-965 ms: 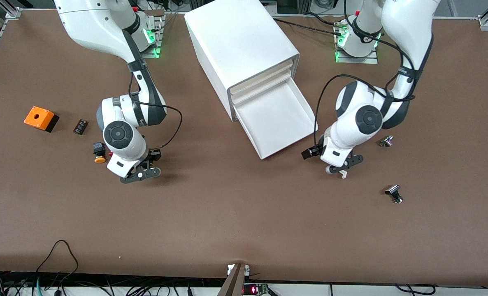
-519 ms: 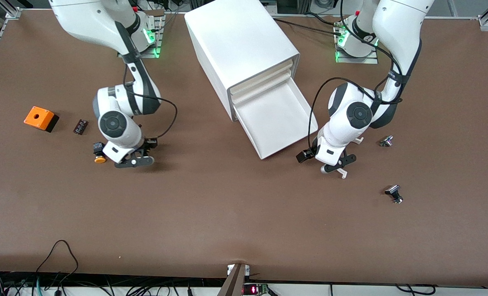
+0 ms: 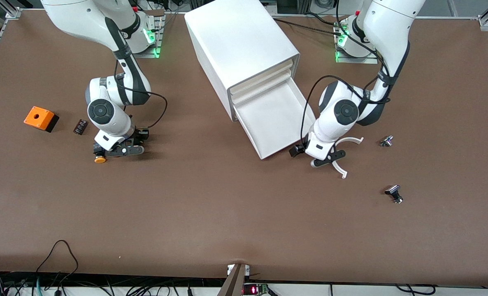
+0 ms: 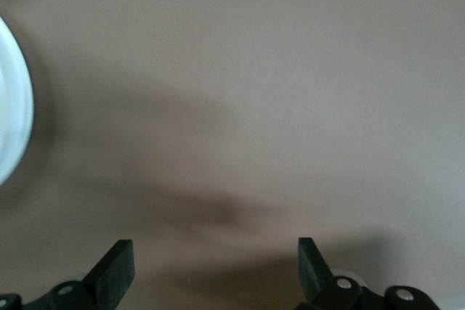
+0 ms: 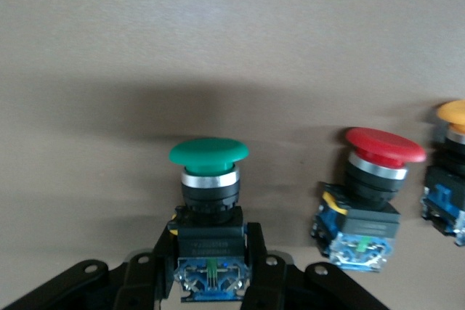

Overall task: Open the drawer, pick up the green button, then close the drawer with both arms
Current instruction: 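Set the green button down while the left gripper reaches the drawer, then push the drawer closed with the left gripper while the right gripper withdraws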

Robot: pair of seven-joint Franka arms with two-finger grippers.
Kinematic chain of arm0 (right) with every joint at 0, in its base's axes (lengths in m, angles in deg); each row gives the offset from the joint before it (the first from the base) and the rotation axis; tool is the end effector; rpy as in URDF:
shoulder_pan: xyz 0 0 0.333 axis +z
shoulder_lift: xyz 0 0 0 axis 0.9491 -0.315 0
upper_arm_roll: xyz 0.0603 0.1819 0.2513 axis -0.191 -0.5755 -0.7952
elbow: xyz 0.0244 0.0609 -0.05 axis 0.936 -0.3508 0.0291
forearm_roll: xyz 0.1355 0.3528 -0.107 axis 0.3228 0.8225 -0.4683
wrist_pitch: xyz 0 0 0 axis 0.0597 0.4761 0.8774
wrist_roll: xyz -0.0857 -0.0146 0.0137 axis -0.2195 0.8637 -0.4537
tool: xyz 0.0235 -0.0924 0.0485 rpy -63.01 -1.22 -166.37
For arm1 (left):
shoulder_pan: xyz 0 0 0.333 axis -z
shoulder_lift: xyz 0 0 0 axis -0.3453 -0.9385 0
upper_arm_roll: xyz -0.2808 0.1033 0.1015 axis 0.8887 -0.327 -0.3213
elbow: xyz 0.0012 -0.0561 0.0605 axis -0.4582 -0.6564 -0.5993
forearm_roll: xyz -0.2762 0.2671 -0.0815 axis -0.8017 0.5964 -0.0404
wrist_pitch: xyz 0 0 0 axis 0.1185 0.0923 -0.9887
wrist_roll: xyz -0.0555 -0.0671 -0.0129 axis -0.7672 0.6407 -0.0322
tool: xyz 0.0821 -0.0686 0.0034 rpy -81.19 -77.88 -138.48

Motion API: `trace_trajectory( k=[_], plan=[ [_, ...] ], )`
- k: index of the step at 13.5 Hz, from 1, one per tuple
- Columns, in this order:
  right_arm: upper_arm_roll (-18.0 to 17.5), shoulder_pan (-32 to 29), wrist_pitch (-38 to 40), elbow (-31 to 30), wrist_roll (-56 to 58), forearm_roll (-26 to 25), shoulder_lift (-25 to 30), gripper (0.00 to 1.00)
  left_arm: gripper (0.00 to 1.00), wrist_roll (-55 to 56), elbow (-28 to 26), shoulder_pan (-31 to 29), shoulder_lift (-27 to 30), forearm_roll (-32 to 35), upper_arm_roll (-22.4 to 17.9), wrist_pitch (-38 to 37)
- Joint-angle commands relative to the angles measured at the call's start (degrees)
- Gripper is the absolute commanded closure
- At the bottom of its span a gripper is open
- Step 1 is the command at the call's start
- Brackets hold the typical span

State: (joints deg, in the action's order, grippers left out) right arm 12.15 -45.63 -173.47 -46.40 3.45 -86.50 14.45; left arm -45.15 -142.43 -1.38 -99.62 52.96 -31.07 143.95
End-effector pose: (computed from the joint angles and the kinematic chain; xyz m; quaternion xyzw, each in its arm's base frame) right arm 0.5275 0.0998 0.1901 0.9940 0.0675 -0.0548 0.0660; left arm 0.5435 -0.2724 0.2088 0.9778 0.1937 -0.0205 0.0773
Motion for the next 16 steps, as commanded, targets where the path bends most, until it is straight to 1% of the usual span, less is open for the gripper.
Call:
trace_trajectory(
  k=[1, 2, 3, 5, 8, 9, 10, 12, 13, 16],
  plan=[
    [-0.8, -2.4, -0.7, -1.3, 1.2, 0.5, 1.6, 0.13, 0.01, 0.2, -3.9, 0.4, 2.9, -1.3, 1.9, -0.6],
    [-0.7, -2.8, -0.3, -0.4, 1.3, 0.8, 2.2, 0.0, 0.01, 0.2, -3.9, 0.1, 3.5, -1.7, 3.6, -3.1],
    [-0.7, -3.1, 0.0, 0.7, 1.9, 1.2, 2.7, 0.0, 0.01, 0.2, -3.9, 0.0, 3.8, -3.2, 4.7, -5.2],
    [-0.7, -3.1, 3.1, 3.2, 1.9, 1.3, 4.0, 0.0, 0.01, -0.3, -4.0, 0.0, 3.9, -6.4, 7.3, -8.1],
    [-0.7, -3.2, 12.1, 9.8, 1.8, 1.3, 5.2, 0.0, 0.01, -0.6, -4.3, 0.0, 4.3, -6.6, 9.9, -15.2],
    [-0.7, -3.2, 15.7, 12.6, 1.8, 1.3, 5.6, 0.0, 0.01, -0.7, -4.3, 0.0, 4.3, -6.6, 10.3, -17.9],
    [-0.7, -3.2, 20.4, 16.8, 1.9, 2.0, 5.6, 0.0, 0.01, -0.7, -4.3, 0.0, 4.4, -6.6, 11.4, -20.0],
    [-0.7, -4.0, 32.2, 27.2, 1.9, 6.4, 4.9, 0.0, 0.01, -0.7, -4.3, 0.0, 4.5, -6.6, 13.4, -23.4],
    [-0.7, -5.2, 35.5, 30.6, 1.8, 8.1, 4.9, 0.0, 0.01, -0.7, -4.3, 0.0, 4.5, -6.6, 14.0, -24.3],
    [-0.8, -7.1, 41.0, 37.5, 2.4, 8.7, 4.9, 0.0, 0.01, -0.9, -4.8, 0.4, 4.4, -6.6, 14.3, -24.5]
  ],
)
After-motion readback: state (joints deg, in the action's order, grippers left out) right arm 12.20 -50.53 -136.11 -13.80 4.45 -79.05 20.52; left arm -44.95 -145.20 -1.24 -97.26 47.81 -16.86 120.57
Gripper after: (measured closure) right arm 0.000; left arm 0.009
